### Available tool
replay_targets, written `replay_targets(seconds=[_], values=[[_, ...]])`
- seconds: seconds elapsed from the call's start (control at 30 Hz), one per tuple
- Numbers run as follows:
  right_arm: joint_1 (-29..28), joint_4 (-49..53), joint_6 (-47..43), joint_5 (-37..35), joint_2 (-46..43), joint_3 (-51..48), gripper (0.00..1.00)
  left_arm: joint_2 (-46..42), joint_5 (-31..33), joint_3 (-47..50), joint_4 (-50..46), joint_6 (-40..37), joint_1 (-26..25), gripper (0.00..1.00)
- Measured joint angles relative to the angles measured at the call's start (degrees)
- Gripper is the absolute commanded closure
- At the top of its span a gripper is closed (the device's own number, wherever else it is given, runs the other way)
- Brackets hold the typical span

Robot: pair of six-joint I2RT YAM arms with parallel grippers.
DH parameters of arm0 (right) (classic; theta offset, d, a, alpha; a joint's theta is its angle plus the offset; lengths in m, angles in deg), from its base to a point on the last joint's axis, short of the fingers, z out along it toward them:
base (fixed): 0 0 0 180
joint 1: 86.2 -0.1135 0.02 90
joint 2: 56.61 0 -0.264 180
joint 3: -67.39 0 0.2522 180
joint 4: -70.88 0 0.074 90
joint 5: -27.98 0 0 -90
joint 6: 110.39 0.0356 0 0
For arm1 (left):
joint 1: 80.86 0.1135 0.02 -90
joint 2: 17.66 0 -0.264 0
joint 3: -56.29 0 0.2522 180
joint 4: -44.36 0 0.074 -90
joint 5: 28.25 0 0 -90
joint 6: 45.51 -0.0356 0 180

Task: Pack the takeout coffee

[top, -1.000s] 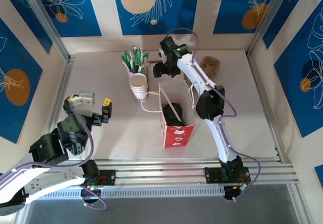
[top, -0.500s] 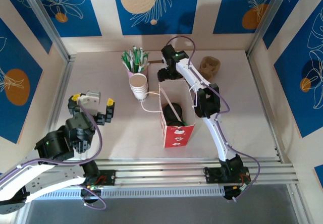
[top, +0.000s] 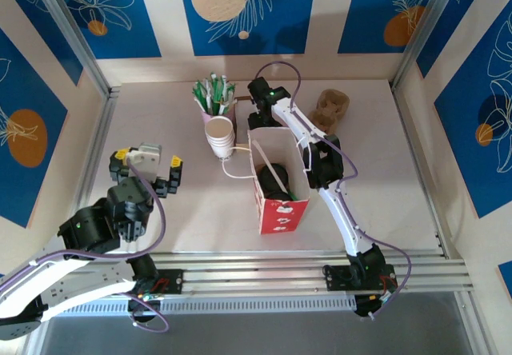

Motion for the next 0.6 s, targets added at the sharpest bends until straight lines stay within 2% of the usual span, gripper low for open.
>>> replay_targets(seconds=[0.13,0.6], values=[[0.13,-0.48,0.0,0.31,-0.02,-0.2,0.61,0.2,0.0,0.04,-0.02,0.0,0.09,0.0],[2.21,-0.37,2.4,5.03,-4.74,-1.25,0.9,0.33,0.0,0.11,-0.04,0.0,0.33,0.0]])
